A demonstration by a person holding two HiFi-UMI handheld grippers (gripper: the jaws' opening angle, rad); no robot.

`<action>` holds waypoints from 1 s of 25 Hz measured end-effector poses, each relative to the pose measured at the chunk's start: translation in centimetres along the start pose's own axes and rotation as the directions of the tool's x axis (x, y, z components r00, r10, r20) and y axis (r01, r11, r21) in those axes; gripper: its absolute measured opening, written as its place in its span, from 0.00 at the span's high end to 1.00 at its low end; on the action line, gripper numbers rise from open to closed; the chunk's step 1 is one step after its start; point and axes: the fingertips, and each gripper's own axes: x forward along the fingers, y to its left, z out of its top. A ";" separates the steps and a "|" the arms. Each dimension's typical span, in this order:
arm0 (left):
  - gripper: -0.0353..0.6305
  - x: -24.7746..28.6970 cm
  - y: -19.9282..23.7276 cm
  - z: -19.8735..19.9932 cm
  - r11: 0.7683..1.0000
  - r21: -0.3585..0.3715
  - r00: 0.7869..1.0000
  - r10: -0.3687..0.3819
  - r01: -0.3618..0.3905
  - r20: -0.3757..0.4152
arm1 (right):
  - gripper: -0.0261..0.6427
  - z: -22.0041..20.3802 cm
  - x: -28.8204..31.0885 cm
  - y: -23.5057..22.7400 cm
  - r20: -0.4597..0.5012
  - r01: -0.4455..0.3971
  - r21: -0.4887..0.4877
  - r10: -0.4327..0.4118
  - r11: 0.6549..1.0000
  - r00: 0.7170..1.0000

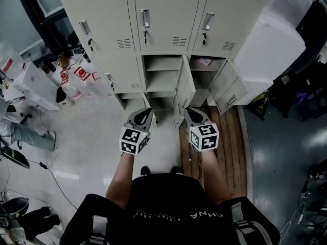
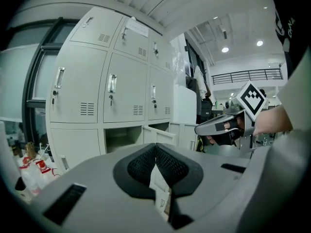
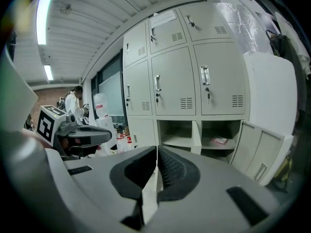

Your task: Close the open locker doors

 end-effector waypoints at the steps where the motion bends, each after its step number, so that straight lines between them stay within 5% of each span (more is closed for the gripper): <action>1: 0.92 0.3 -0.3 0.0 1.000 -0.001 1.000 -0.003 0.003 -0.001 | 0.91 -0.2 -0.1 -0.4 -0.001 0.006 0.003 -0.006 1.000 1.000; 9: 0.92 4.4 -4.4 -0.3 0.999 0.000 0.998 -0.042 0.042 -0.036 | 0.91 -1.3 0.3 -5.8 -0.008 0.012 0.025 -0.012 1.000 1.000; 18: 0.91 11.4 -9.1 -2.8 0.996 -0.032 0.993 -0.091 0.089 -0.081 | 0.91 -2.6 3.7 -10.2 -0.003 -0.074 0.013 0.074 0.997 0.997; 21: 0.91 14.0 -9.9 -3.7 0.993 -0.025 0.990 -0.117 0.115 -0.073 | 0.79 -2.7 5.5 -10.9 -0.008 -0.123 0.005 0.124 0.992 0.992; 25: 0.87 17.4 -10.2 -5.5 0.991 -0.018 0.988 -0.136 0.135 -0.078 | 0.78 -2.6 8.1 -11.8 -0.008 -0.146 -0.034 0.146 0.989 0.989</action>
